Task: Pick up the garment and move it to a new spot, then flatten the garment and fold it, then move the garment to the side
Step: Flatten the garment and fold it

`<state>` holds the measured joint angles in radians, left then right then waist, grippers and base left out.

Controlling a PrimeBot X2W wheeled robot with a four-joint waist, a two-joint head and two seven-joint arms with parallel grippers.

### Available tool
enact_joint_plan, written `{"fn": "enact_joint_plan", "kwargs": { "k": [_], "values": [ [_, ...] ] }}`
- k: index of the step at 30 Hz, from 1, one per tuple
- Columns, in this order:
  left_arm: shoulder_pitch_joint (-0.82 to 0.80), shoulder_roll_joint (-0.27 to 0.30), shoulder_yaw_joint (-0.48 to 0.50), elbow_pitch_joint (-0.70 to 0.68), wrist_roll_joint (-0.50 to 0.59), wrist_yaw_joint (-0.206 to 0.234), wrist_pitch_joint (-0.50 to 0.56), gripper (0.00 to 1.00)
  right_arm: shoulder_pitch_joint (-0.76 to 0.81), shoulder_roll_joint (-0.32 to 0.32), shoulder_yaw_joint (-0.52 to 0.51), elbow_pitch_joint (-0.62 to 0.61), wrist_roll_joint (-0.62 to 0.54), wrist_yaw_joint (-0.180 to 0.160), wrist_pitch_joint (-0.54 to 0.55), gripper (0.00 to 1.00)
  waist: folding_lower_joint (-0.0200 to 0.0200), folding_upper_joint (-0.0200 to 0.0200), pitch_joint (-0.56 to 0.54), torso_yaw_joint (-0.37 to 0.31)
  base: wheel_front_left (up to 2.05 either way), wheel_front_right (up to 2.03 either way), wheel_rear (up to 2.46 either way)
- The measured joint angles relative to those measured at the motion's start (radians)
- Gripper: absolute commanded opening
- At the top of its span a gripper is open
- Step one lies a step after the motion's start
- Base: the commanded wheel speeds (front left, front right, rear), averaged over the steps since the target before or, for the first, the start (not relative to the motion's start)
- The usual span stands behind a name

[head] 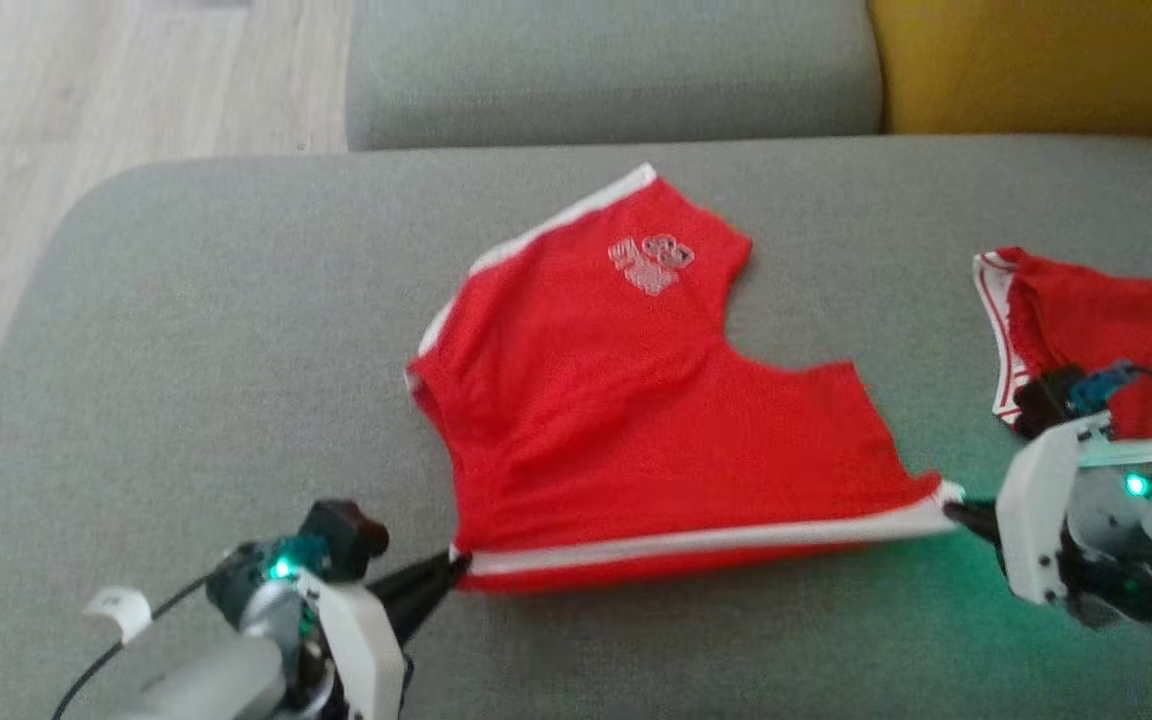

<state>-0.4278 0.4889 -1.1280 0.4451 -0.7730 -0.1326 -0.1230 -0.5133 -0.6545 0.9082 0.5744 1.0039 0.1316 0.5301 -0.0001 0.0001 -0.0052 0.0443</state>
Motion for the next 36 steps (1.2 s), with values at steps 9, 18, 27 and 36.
{"fn": "enact_joint_plan", "kwargs": {
  "k": [9,18,27,36],
  "values": [
    [0.085,0.111,-0.024,-0.235,-0.059,0.007,0.083,0.00,0.075,-0.112,0.025,-0.143,0.080,0.000,0.169,0.00,0.0000,0.0000,-0.037,-0.009,0.00,0.00,0.00],
    [0.094,0.149,0.026,-0.370,-0.074,0.095,0.068,0.00,0.065,-0.139,-0.078,-0.210,0.085,0.000,0.153,0.00,0.0000,0.0000,-0.015,0.008,0.00,0.00,0.00],
    [-0.018,0.125,0.143,-0.385,-0.141,0.115,0.016,0.00,-0.126,-0.103,-0.205,-0.212,0.066,0.000,0.148,0.00,0.0000,0.0000,0.067,0.060,0.00,0.00,0.00],
    [-0.156,0.018,0.161,-0.253,-0.108,0.084,-0.015,0.00,-0.349,-0.045,-0.244,-0.103,-0.041,0.000,0.114,0.00,0.0000,0.0000,0.184,0.155,0.00,0.00,0.00]
  ]
}}
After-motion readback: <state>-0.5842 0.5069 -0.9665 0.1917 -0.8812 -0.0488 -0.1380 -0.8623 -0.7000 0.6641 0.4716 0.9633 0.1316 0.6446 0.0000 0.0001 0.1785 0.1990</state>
